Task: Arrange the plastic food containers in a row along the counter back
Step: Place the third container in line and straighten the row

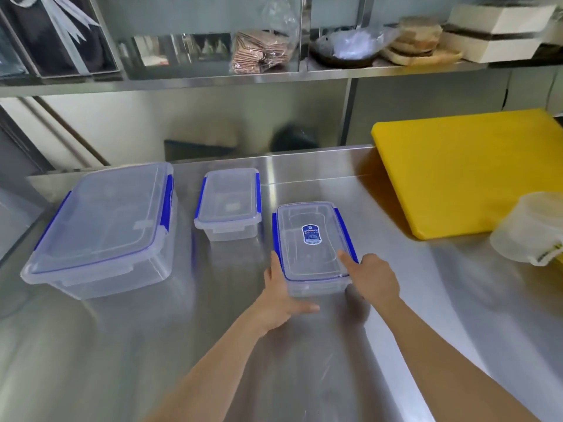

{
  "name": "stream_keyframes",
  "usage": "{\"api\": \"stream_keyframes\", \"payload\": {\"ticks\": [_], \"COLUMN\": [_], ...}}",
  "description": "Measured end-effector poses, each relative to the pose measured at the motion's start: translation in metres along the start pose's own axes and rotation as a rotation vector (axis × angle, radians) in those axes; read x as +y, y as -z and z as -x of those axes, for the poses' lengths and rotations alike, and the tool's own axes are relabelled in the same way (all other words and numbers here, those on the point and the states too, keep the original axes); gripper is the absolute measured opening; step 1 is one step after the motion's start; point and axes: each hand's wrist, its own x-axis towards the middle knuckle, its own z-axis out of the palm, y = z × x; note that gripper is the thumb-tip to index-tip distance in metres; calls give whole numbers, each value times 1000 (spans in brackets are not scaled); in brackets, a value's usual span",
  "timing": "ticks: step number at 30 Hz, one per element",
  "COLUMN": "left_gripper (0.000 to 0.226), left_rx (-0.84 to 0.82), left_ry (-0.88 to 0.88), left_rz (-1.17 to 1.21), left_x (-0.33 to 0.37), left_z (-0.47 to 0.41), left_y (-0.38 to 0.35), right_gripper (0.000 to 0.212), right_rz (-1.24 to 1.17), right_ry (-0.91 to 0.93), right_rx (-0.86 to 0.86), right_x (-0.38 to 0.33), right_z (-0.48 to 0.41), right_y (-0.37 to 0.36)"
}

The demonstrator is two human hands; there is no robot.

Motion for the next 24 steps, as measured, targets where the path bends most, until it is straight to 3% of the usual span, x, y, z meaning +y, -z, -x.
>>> {"api": "stream_keyframes", "payload": {"ticks": [5, 11, 24], "left_gripper": [87, 84, 82], "left_rx": [210, 248, 325], "left_ry": [-61, -12, 49], "left_rz": [-99, -268, -351], "left_x": [12, 21, 25], "left_z": [-39, -96, -156], "left_y": [8, 23, 38], "right_gripper": [43, 47, 46], "right_rz": [28, 38, 69], "right_ry": [16, 2, 15], "right_rx": [-4, 8, 40], "right_x": [-25, -52, -80], "right_z": [-41, -100, -155], "right_y": [-5, -14, -26]}}
